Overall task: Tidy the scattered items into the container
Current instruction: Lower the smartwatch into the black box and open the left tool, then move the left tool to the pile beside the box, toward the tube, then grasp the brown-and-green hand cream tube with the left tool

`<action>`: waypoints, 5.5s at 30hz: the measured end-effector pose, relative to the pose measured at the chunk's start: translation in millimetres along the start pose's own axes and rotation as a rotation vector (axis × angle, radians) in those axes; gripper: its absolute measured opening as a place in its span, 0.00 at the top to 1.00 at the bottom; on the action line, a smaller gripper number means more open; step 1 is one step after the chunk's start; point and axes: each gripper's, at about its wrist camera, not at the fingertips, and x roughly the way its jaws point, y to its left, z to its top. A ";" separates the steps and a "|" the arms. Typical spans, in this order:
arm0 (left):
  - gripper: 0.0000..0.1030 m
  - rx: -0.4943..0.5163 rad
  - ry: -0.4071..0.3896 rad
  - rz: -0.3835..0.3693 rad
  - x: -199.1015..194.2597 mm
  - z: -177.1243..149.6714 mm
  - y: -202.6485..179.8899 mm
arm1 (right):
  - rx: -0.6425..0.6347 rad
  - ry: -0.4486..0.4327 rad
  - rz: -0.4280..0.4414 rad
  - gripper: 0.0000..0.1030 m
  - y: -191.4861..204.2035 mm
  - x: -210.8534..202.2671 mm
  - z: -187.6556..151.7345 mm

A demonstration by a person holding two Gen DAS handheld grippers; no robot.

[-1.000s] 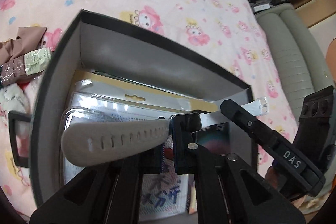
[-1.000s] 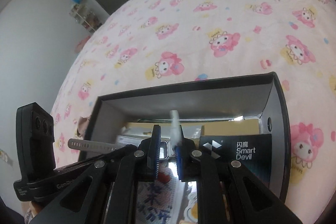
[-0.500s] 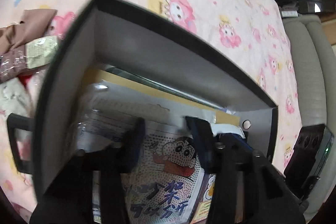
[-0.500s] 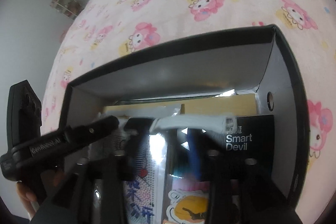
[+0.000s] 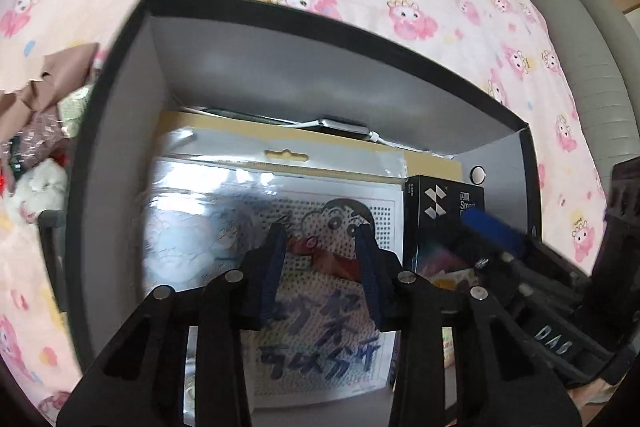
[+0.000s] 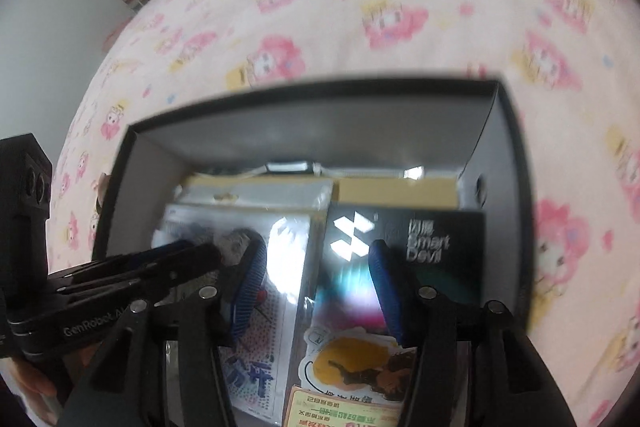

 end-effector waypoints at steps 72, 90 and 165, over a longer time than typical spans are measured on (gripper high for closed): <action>0.57 0.225 -0.367 0.019 -215.2 -200.1 89.1 | -0.166 -0.389 -0.271 0.35 206.1 -105.6 -188.5; 0.54 0.029 -0.344 -0.016 -201.8 -161.5 210.7 | -0.195 -0.198 -0.064 0.35 276.3 -3.1 -145.9; 0.68 -0.387 -0.315 -0.087 -134.0 -106.0 385.2 | -0.440 0.038 0.136 0.51 350.7 156.2 -41.0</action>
